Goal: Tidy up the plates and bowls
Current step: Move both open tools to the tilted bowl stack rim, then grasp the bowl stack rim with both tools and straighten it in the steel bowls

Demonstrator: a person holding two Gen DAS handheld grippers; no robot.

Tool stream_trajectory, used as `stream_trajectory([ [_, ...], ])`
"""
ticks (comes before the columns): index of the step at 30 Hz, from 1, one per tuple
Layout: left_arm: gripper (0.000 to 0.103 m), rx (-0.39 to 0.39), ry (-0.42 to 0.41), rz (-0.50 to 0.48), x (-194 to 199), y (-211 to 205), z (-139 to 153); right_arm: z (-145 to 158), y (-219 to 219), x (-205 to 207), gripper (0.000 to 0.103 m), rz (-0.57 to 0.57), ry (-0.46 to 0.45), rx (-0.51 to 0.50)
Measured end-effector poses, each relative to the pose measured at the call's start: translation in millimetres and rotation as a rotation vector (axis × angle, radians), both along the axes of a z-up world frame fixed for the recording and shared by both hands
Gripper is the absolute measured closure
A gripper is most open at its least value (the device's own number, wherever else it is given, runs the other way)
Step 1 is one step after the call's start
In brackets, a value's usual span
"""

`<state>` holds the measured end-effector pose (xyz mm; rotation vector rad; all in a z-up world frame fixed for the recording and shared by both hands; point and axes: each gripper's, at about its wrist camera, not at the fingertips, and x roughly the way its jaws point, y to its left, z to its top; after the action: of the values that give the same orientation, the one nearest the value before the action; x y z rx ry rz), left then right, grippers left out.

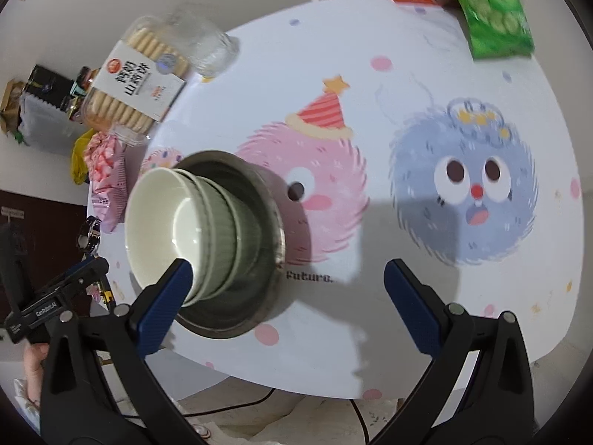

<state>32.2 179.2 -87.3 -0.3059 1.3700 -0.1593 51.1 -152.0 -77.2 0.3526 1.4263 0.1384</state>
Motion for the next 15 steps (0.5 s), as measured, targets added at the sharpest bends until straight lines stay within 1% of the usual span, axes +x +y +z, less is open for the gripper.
stream_trajectory([
  [2,0.000,-0.030,0.010,-0.007,2,-1,-9,-7,-3,0,0.000,-0.005,0.015,0.004],
  [4,0.000,-0.038,0.013,-0.015,3,-4,-14,-13,-5,-1,0.000,-0.010,0.026,0.012],
  [6,0.000,-0.026,0.021,-0.033,5,-8,-22,-19,-5,-1,0.000,-0.009,0.037,0.015],
  [10,0.001,-0.061,0.062,-0.033,8,-5,-37,-29,-6,-1,0.000,-0.003,0.053,0.023],
  [12,0.005,-0.057,0.072,-0.038,9,-5,-41,-34,-7,-1,0.000,-0.002,0.061,0.022],
  [15,0.008,-0.055,0.090,-0.042,11,-5,-45,-39,-6,-1,0.000,0.001,0.073,0.029],
])
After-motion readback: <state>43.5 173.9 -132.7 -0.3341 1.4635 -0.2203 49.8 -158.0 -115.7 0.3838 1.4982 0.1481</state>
